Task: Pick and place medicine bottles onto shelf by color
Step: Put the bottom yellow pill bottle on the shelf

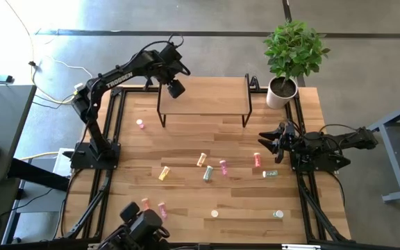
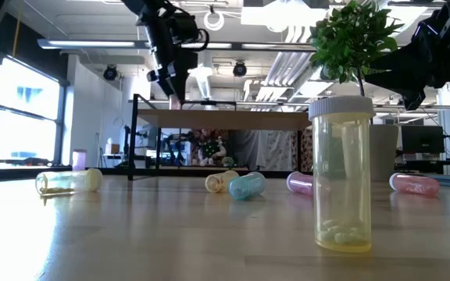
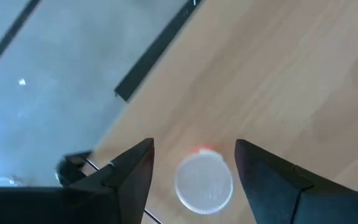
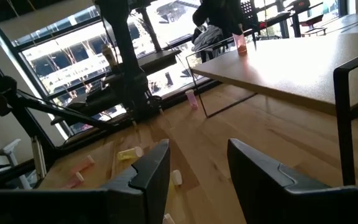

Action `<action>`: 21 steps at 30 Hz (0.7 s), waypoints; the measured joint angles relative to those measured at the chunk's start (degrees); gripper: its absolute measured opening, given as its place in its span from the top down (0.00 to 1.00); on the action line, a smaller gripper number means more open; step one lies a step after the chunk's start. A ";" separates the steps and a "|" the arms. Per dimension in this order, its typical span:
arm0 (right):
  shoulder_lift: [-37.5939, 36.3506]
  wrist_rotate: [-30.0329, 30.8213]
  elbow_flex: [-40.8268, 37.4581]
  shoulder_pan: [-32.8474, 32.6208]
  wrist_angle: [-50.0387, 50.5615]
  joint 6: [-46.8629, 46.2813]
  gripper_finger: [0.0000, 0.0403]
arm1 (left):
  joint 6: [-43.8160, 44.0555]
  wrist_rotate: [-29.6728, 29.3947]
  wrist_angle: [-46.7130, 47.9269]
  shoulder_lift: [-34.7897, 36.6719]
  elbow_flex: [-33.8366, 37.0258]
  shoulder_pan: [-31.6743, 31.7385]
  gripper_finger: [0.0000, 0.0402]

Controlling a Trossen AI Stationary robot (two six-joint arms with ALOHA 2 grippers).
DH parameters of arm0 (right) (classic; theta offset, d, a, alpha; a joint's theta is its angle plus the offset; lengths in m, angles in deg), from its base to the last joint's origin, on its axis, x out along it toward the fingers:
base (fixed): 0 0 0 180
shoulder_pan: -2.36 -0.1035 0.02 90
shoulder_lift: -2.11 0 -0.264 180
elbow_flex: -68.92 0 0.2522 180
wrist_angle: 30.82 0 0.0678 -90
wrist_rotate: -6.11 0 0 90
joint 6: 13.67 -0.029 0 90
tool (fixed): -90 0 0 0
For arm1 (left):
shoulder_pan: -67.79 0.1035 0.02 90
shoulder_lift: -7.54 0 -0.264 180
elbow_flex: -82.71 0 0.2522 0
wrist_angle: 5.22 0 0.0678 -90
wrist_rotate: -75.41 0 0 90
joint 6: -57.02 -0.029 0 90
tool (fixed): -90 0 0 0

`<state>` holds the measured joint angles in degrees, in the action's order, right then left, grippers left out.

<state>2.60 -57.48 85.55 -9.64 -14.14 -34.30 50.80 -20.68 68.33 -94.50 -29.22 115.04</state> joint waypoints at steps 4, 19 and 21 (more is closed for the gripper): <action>0.00 0.03 0.01 -0.01 -0.11 0.02 0.62 | 0.02 -0.56 0.58 0.03 -4.10 0.00 0.47; -0.02 2.56 0.00 0.01 -10.86 -2.54 0.62 | -0.02 7.35 0.99 5.79 -9.77 -3.16 0.48; -0.02 2.58 -0.01 0.01 -14.24 -0.97 0.62 | 0.79 9.75 -2.56 7.63 -7.07 -4.19 0.49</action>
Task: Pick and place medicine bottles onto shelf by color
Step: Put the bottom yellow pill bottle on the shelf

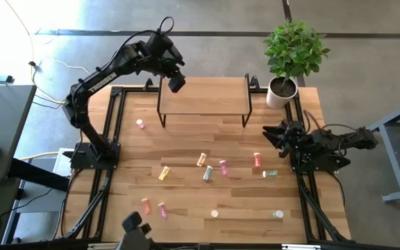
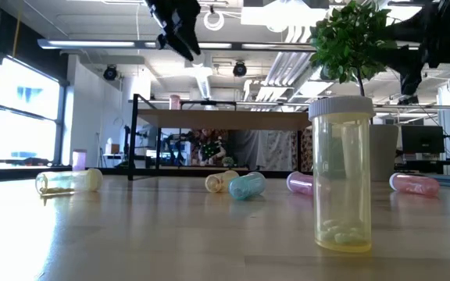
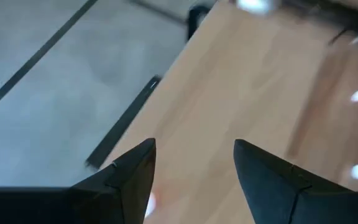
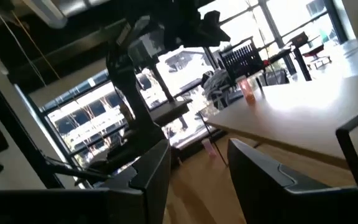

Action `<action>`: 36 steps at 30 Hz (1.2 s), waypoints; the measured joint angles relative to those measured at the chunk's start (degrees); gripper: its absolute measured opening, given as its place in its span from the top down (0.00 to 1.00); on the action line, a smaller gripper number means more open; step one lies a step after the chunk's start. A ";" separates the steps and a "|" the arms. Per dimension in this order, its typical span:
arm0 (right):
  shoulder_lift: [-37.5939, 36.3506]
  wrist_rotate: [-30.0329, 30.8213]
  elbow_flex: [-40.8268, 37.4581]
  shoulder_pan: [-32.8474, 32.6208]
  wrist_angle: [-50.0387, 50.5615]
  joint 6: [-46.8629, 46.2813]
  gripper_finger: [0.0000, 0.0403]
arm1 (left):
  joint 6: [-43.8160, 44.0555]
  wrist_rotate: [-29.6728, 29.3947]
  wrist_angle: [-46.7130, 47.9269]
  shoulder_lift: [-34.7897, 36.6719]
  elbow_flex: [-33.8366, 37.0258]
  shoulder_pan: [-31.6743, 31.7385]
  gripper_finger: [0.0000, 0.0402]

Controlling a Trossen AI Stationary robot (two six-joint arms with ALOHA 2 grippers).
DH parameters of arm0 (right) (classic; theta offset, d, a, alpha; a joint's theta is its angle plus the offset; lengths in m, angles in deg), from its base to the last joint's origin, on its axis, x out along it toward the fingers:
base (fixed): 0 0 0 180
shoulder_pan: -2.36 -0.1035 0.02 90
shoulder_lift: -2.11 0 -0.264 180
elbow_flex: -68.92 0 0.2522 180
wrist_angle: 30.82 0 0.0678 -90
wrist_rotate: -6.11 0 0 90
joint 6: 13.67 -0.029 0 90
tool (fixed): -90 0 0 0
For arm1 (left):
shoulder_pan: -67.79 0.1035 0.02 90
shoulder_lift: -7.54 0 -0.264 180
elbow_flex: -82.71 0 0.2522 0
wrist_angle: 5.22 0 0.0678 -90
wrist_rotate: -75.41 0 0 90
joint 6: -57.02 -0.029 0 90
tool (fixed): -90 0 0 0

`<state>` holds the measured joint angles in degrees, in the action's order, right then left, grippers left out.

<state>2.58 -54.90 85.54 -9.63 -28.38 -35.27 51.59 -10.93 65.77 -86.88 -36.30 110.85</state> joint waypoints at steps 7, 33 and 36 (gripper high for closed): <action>0.00 0.02 0.02 0.00 -5.00 1.01 0.62 | 4.80 1.65 -11.95 7.86 12.06 -4.23 0.51; 18.93 -10.15 17.15 -0.04 6.97 4.04 0.62 | 22.35 0.99 -50.36 26.13 53.00 -28.16 0.51; 24.31 -13.91 19.77 -0.04 7.55 1.38 0.62 | 23.60 1.01 -50.46 27.27 54.84 -30.61 0.51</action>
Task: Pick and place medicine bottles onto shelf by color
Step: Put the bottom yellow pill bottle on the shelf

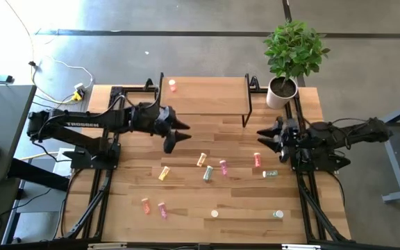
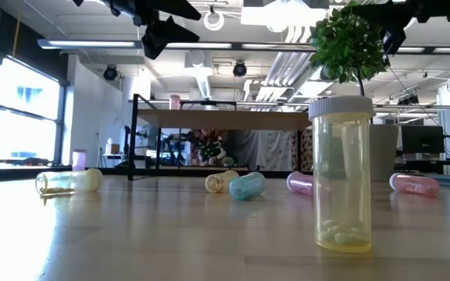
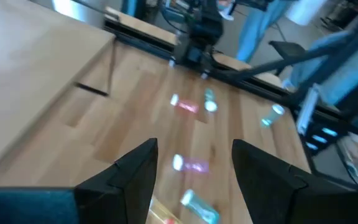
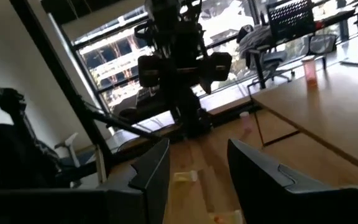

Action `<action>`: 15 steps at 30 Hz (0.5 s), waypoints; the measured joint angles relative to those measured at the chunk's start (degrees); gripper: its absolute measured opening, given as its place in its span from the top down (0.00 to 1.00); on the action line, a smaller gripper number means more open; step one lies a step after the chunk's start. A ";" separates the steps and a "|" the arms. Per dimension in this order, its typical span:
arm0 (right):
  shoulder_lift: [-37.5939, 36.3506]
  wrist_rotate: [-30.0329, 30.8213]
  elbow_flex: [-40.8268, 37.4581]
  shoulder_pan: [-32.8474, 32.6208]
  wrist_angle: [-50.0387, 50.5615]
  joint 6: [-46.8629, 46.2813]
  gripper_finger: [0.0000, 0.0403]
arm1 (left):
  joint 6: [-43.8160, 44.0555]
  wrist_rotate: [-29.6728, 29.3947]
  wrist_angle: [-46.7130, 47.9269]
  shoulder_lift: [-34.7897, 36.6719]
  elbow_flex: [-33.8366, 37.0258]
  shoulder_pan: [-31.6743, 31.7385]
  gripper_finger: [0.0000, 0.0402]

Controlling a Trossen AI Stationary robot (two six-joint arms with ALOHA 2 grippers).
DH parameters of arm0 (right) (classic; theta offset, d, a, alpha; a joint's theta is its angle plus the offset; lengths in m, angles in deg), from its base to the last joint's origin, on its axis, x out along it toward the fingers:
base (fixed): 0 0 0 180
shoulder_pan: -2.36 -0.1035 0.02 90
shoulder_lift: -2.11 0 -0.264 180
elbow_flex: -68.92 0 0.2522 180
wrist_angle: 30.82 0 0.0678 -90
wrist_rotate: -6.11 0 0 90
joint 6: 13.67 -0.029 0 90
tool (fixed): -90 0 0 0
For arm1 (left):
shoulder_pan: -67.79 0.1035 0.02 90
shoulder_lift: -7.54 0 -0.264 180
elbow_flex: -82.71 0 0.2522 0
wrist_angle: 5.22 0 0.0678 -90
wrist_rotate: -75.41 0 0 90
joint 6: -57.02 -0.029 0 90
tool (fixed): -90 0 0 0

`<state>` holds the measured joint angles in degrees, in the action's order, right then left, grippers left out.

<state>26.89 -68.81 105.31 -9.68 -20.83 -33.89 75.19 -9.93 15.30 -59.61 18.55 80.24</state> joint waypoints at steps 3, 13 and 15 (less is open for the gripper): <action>5.79 -4.24 3.13 0.00 0.97 -3.76 0.62 | 0.84 -0.25 -1.10 1.46 1.64 -2.64 0.51; 23.70 -6.15 16.60 -5.08 11.70 -7.17 0.62 | 2.73 -4.36 -1.41 5.69 2.46 -12.24 0.51; 26.58 -6.13 18.80 -7.18 13.16 -8.25 0.62 | 2.74 -6.11 -0.95 6.49 2.46 -13.64 0.51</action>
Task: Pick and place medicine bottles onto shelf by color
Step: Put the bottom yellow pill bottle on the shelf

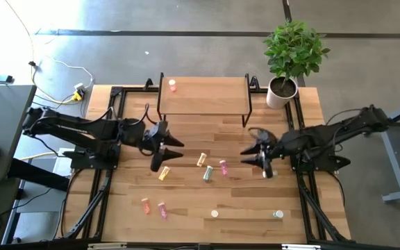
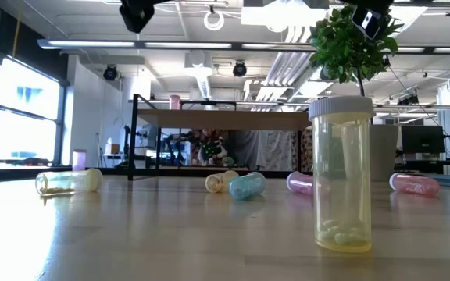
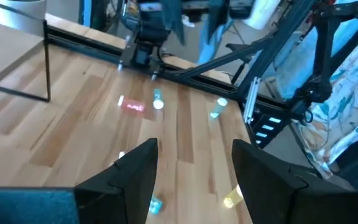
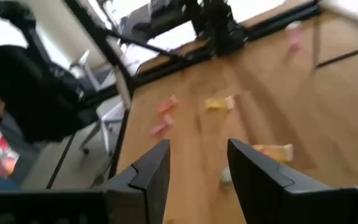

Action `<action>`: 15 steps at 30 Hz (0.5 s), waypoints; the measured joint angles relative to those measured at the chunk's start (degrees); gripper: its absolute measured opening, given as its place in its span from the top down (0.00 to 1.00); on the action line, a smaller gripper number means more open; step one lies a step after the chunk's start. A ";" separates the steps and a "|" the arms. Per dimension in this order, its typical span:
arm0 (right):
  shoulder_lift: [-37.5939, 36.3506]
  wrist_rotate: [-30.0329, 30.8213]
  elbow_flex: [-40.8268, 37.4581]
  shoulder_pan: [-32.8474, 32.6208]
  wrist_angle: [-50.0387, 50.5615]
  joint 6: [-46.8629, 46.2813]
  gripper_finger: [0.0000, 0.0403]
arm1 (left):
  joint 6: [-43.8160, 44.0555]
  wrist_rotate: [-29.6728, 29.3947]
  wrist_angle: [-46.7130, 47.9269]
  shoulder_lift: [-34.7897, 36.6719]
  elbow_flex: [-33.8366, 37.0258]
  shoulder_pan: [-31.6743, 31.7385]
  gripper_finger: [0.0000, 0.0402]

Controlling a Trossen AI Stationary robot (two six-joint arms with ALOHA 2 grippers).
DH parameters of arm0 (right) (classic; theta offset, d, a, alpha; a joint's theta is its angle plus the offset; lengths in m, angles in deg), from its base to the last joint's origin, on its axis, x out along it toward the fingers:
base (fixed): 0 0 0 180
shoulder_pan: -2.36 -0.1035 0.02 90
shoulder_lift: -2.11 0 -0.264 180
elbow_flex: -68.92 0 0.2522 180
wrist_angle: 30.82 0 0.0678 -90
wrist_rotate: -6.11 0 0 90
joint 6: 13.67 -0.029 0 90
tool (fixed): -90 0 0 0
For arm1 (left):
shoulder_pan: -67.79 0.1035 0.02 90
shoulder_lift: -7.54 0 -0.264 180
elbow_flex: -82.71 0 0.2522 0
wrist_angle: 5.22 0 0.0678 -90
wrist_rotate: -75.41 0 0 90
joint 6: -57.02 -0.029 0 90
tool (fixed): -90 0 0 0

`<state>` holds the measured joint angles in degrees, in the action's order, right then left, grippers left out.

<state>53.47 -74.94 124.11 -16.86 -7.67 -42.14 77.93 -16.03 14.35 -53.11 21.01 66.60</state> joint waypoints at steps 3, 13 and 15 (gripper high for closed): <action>4.50 0.78 2.57 -3.34 1.27 -0.16 0.62 | 0.12 -2.70 1.25 1.28 0.00 -1.60 0.51; 17.17 2.96 5.78 -9.96 2.02 -7.55 0.62 | 0.15 -8.75 5.33 3.64 0.00 -4.78 0.51; 19.12 2.53 5.78 -10.17 2.03 -10.14 0.62 | 0.15 -8.83 5.51 3.64 0.00 -5.20 0.51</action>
<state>72.59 -72.41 129.88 -27.03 -5.64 -52.27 78.08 -24.87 19.86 -49.48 21.01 61.41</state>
